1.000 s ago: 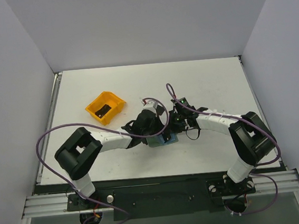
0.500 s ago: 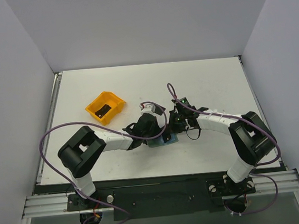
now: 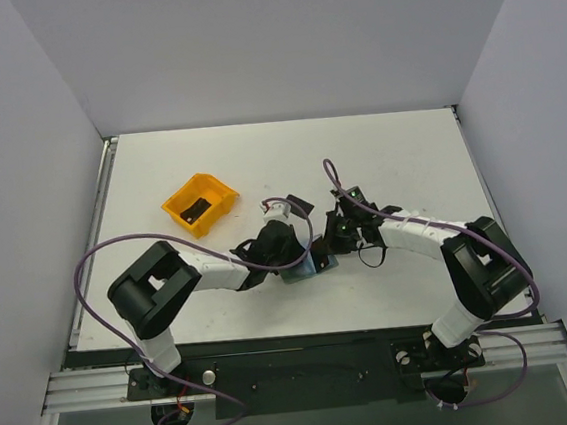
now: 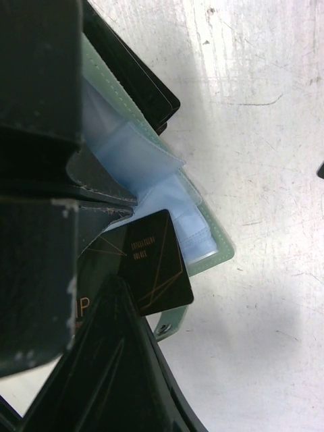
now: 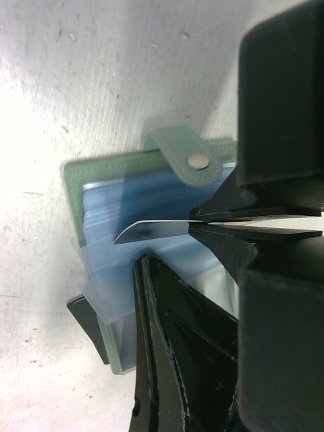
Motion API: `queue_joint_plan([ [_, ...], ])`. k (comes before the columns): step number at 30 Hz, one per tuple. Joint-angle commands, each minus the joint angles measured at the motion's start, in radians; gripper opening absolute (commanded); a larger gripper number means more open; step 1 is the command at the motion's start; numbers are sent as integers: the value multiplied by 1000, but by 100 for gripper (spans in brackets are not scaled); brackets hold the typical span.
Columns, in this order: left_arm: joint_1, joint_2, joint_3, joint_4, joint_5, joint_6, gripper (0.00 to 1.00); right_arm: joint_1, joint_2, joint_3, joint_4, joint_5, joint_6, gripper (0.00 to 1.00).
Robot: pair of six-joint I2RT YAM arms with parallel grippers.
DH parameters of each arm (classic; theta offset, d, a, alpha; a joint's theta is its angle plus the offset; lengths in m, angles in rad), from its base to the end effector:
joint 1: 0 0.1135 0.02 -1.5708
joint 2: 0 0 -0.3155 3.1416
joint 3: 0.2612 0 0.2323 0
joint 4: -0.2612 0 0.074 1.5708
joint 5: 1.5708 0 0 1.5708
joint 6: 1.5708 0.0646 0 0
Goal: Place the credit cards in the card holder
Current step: Open the card holder at the center of the board.
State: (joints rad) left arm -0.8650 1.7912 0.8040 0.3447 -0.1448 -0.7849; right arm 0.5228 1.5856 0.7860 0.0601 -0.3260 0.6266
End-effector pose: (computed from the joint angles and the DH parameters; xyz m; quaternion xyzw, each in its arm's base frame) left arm 0.2491 -0.2779 0.1845 0.0034 0.8924 -0.2841 0.3505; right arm 0.2704 0.1797 0.2187 -0.0186 0.9049 0.3412 0.2537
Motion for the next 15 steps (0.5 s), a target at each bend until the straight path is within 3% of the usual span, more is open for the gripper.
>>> queue_joint_plan([
  [1, 0, -13, -57, -113, -35, 6, 0, -26, -24, -27, -101, 65, -41, 0],
  [15, 0, -53, -83, -119, -30, 16, 0, -55, -33, -37, -138, 125, -50, 0],
])
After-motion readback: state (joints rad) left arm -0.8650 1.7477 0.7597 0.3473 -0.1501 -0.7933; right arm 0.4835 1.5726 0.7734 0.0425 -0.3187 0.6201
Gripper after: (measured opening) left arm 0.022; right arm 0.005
